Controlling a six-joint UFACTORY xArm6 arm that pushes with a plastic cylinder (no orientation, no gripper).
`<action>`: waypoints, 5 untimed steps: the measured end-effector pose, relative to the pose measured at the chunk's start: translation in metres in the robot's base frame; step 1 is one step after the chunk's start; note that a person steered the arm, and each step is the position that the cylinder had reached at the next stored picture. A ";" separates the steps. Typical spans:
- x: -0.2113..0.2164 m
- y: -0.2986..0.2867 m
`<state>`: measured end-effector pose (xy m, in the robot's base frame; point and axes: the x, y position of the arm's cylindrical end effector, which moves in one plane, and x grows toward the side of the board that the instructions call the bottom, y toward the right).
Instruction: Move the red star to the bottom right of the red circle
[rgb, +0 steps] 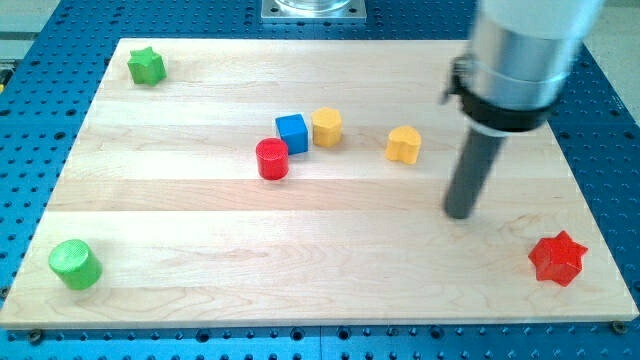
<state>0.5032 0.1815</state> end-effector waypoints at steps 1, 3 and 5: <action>-0.010 0.076; 0.056 0.105; 0.112 0.096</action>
<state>0.6154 0.2772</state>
